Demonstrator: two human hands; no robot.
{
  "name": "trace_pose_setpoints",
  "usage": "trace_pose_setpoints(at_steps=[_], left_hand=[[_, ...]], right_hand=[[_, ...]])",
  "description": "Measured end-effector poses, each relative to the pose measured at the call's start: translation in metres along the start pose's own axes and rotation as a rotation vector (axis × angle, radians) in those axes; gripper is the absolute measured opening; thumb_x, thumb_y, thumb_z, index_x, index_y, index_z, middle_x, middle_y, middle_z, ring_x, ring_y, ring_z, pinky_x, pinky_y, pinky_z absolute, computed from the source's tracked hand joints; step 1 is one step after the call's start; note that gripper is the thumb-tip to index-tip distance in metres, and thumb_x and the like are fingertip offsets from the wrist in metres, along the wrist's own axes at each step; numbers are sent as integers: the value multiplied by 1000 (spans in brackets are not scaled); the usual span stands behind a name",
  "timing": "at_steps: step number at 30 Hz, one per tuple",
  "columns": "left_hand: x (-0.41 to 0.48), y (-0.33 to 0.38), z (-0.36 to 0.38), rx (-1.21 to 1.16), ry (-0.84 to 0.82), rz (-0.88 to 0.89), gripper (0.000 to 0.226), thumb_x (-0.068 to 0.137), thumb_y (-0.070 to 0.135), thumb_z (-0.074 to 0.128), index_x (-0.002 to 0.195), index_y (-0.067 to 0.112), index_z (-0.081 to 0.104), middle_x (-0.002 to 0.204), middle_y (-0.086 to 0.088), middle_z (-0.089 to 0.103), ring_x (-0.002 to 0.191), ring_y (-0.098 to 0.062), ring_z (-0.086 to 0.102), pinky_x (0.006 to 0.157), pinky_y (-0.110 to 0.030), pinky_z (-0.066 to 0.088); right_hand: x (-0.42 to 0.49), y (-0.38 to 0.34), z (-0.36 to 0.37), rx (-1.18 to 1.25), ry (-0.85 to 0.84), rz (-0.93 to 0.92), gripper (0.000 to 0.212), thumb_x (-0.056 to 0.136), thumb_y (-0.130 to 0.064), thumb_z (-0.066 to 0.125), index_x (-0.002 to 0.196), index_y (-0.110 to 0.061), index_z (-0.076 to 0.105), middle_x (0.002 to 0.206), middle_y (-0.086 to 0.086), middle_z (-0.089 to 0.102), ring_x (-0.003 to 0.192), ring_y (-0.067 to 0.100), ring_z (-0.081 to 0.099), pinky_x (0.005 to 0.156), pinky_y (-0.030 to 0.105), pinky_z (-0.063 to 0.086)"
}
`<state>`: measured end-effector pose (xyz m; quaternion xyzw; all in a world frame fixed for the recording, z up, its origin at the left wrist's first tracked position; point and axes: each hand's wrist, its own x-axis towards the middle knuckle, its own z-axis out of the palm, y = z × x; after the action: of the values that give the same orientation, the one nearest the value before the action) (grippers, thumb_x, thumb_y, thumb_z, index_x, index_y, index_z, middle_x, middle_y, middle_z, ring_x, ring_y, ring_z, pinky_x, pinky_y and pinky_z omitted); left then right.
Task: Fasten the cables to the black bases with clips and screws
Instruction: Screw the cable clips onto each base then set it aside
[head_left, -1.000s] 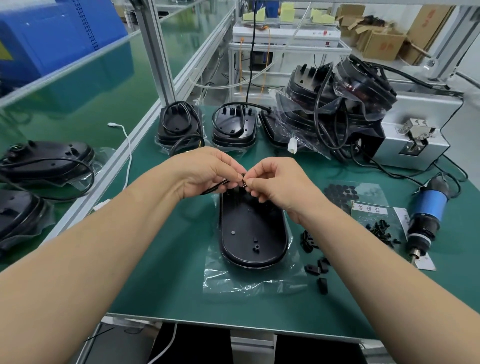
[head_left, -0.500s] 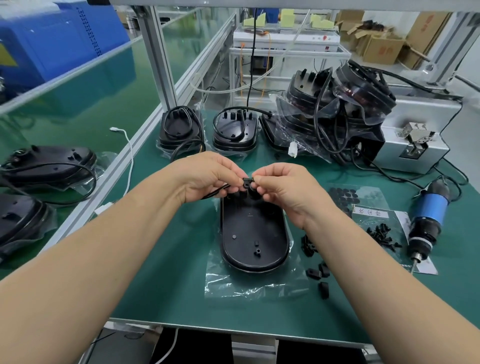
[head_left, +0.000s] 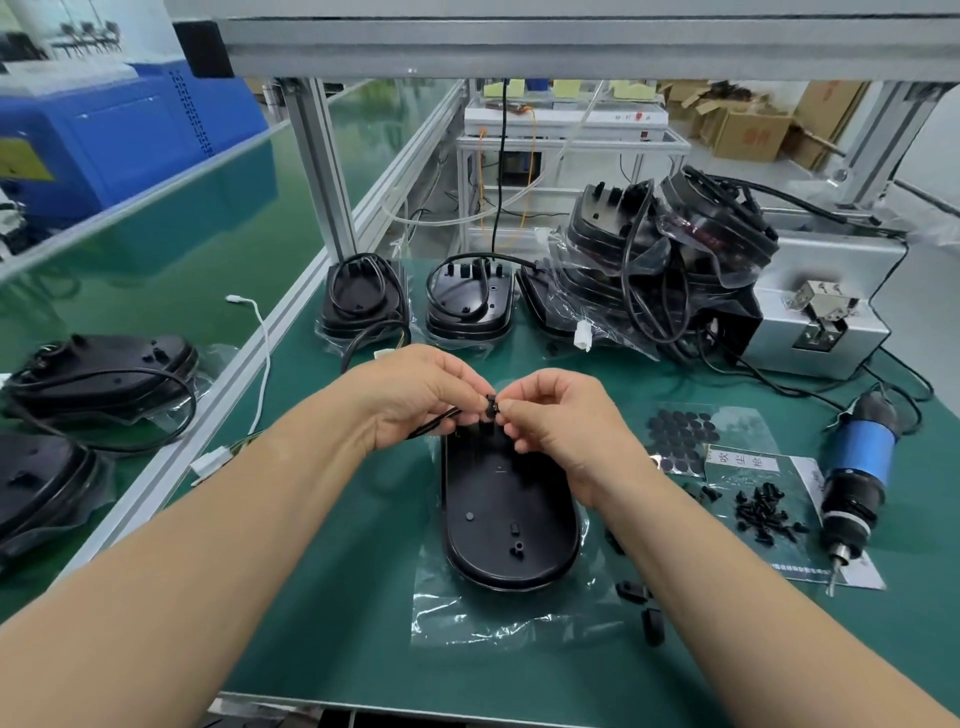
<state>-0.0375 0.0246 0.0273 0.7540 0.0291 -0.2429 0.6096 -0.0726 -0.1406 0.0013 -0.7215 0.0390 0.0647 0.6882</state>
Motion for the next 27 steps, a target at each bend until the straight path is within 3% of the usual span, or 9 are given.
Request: trace_pose_setpoints(at_steps=[3, 7, 10, 13, 16, 18, 22, 24, 27], left_hand=[[2, 1, 1, -26, 17, -48, 18, 81, -9, 64, 75, 7, 69, 60, -6, 65, 51, -9, 61, 45, -16, 46], [3, 7, -1, -71, 11, -113, 14, 81, -12, 63, 78, 1, 67, 69, -12, 67, 58, -13, 65, 53, -19, 55], [5, 11, -2, -49, 25, -116, 13, 81, -14, 62, 77, -2, 64, 76, -16, 66, 60, -17, 66, 56, -22, 57], [4, 15, -1, -60, 5, -132, 8, 83, -15, 60, 86, -8, 63, 84, -22, 64, 68, -23, 68, 68, -30, 61], [1, 16, -6, -142, -51, -183, 18, 86, -14, 57, 104, -17, 58, 100, -30, 61, 82, -32, 67, 74, -35, 61], [-2, 17, -5, -115, -105, -177, 9, 84, -15, 58, 92, -14, 61, 96, -28, 61, 86, -32, 66, 74, -35, 61], [-2, 14, 2, 111, -18, -90, 19, 77, -19, 64, 74, 0, 60, 77, -22, 64, 65, -26, 69, 59, -27, 60], [1, 14, 3, 127, 8, -62, 22, 76, -20, 64, 77, 1, 61, 76, -23, 66, 61, -25, 70, 54, -24, 58], [2, 17, 5, 137, 34, -14, 21, 76, -22, 63, 84, -2, 61, 80, -26, 66, 59, -25, 70, 50, -21, 54]], right_hand=[[1, 3, 0, -348, 82, -155, 10, 81, -14, 75, 81, -20, 67, 74, -4, 68, 63, 10, 58, 61, 27, 50], [8, -3, -8, -652, -4, -389, 24, 85, -24, 72, 103, -31, 58, 102, -13, 57, 71, 3, 55, 70, 17, 44], [18, -11, -12, -741, -181, -443, 22, 89, -24, 69, 111, -27, 64, 91, -11, 67, 64, 2, 55, 68, 20, 43], [25, -13, -15, -780, -233, -517, 16, 91, -20, 67, 107, -22, 71, 78, -12, 65, 62, 1, 55, 66, 16, 42], [28, -10, -18, -742, -227, -526, 13, 90, -17, 69, 102, -19, 73, 73, -13, 64, 60, -1, 54, 64, 10, 41], [30, -8, -17, -739, -222, -530, 9, 88, -17, 71, 96, -20, 73, 72, -14, 64, 61, -4, 55, 63, 10, 41], [38, -9, -18, -686, -250, -466, 7, 84, -18, 75, 87, -22, 69, 75, -10, 67, 66, -1, 58, 65, 16, 45], [42, -14, -23, -567, -355, -303, 10, 85, -15, 75, 90, -18, 67, 74, -4, 65, 64, 10, 56, 59, 26, 48], [49, -20, -27, -504, -423, -167, 11, 85, -10, 76, 91, -11, 66, 68, -2, 61, 57, 10, 52, 49, 22, 44]])
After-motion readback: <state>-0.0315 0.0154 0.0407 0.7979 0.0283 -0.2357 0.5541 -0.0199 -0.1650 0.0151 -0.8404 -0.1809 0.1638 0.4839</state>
